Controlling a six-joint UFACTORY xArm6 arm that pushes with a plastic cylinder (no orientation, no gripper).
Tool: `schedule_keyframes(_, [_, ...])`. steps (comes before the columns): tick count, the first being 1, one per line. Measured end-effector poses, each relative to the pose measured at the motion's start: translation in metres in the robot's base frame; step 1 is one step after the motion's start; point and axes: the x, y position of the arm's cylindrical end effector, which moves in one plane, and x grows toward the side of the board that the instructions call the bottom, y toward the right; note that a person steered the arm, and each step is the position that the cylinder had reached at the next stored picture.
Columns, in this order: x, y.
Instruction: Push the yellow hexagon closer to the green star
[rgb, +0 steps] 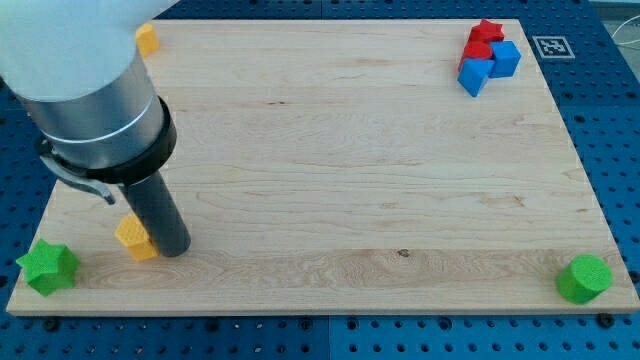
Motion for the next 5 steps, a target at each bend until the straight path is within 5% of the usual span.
schedule_keyframes(3, [-0.037, 0.006])
schedule_keyframes(5, [0.001, -0.033])
